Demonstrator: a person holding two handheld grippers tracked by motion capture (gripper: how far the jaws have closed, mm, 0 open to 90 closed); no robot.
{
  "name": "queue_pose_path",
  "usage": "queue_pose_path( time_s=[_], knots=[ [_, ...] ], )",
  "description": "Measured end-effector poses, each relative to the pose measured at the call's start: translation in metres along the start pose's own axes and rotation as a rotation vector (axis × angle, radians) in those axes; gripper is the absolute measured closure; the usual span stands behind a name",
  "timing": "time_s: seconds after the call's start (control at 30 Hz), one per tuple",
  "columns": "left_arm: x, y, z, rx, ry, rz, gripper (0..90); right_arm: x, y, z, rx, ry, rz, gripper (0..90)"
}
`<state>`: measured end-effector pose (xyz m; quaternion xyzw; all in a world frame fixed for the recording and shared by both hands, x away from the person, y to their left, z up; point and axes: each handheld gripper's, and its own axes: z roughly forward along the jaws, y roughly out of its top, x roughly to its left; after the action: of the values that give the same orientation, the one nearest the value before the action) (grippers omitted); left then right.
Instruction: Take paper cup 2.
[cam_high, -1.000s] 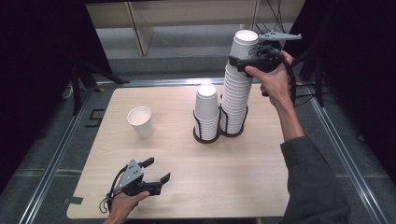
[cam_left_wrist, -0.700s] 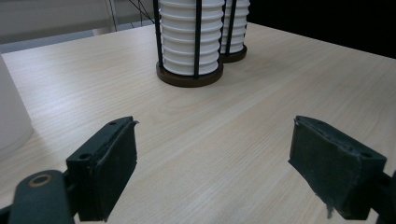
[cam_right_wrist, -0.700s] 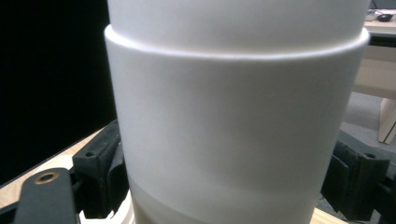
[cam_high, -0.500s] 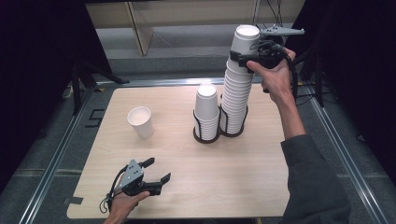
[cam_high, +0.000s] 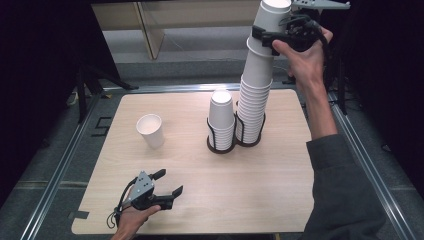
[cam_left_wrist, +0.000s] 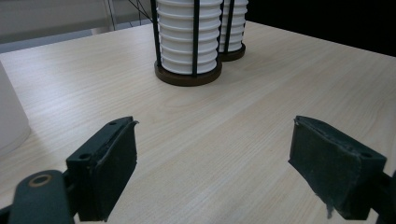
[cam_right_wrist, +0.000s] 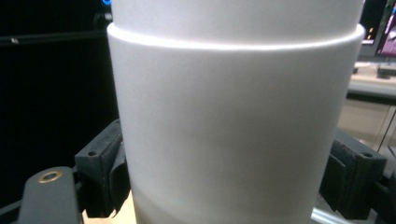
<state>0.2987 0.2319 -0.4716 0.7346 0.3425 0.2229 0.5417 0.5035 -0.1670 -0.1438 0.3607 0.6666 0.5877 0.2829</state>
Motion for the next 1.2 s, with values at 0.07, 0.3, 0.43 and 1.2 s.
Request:
queue_pose_path(
  time_s=[0.07, 0.3, 0.43, 1.2],
  knots=[
    [0.000, 0.000, 0.000, 0.005, 0.003, 0.000, 14.4, 0.001, 0.008, -0.006, -0.018, -0.002, -0.013, 17.3],
    [0.000, 0.000, 0.000, -0.008, -0.003, -0.003, 14.4, 0.002, 0.017, -0.034, -0.041, -0.009, -0.031, 17.3],
    [0.000, 0.000, 0.000, -0.009, -0.004, -0.001, 14.4, 0.002, 0.010, -0.051, -0.008, -0.012, -0.029, 17.4],
    [0.003, 0.000, 0.000, 0.003, 0.017, -0.002, 14.4, 0.033, -0.113, -0.110, 0.100, 0.046, -0.047, 17.4]
  ],
)
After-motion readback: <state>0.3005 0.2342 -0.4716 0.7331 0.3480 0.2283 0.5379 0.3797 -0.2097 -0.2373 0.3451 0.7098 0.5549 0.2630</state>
